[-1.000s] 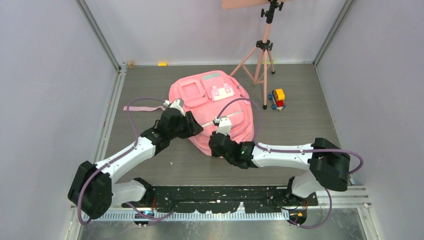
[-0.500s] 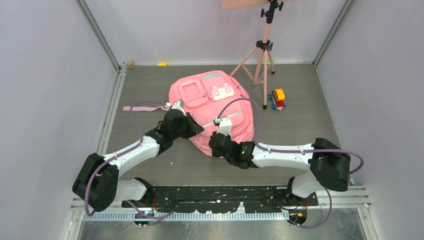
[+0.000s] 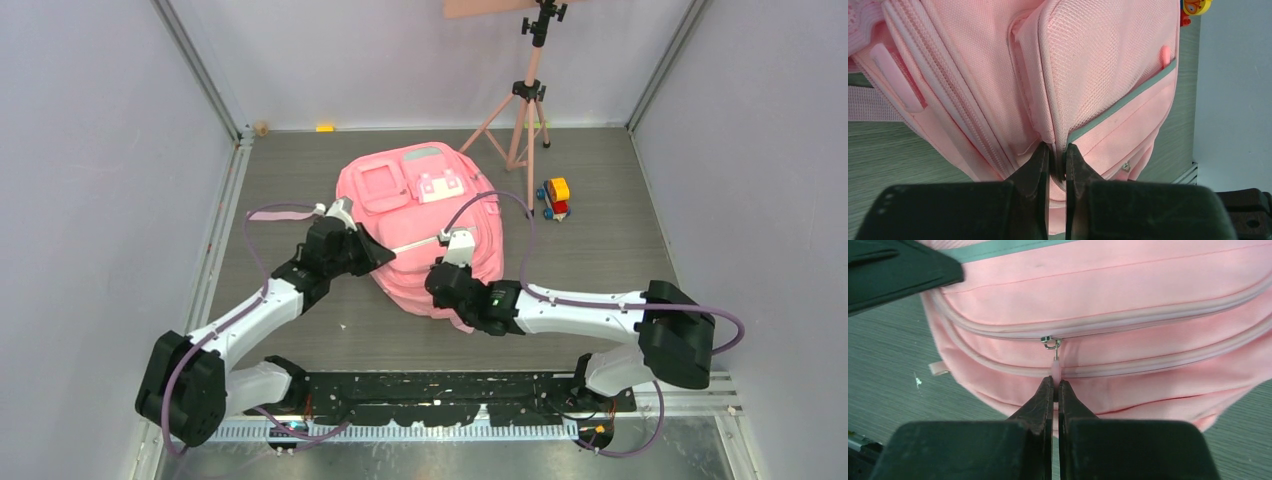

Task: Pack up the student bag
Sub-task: Zip the student bag at the center of the board.

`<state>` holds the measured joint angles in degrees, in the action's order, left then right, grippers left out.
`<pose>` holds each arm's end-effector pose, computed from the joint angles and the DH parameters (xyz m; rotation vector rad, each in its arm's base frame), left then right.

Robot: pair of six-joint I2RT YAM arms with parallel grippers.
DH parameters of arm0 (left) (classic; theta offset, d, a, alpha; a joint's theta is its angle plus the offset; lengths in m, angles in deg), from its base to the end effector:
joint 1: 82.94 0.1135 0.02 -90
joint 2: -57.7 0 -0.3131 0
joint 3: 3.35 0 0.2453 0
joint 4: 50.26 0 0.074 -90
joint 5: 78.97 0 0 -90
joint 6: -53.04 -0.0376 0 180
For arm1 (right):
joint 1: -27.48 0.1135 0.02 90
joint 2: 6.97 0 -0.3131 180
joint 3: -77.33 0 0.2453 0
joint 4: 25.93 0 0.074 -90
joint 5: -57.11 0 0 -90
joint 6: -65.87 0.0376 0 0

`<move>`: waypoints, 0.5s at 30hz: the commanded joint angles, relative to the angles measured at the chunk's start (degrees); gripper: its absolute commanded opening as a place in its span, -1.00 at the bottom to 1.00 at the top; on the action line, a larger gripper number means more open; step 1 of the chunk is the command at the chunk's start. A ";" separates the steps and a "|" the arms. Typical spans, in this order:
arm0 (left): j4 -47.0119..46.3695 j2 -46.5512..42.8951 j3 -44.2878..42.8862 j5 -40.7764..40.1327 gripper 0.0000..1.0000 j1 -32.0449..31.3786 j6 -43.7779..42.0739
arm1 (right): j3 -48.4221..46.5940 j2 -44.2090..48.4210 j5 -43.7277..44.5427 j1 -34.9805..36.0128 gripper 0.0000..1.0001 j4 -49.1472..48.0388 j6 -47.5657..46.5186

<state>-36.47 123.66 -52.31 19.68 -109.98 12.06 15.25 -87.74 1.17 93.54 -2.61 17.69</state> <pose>0.1956 -0.1062 0.2708 -0.3338 2.2255 -0.9209 0.1330 0.2476 0.2736 -0.1659 2.1783 0.3886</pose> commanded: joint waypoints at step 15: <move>15.09 -6.09 -7.47 0.32 -1.00 18.41 -16.85 | 3.64 6.86 -4.91 -12.82 -0.99 2.32 -5.92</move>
<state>-23.24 117.73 -54.56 25.51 -96.45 -0.12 18.09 -82.84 -3.44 83.38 -0.16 14.83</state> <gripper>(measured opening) 0.092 0.047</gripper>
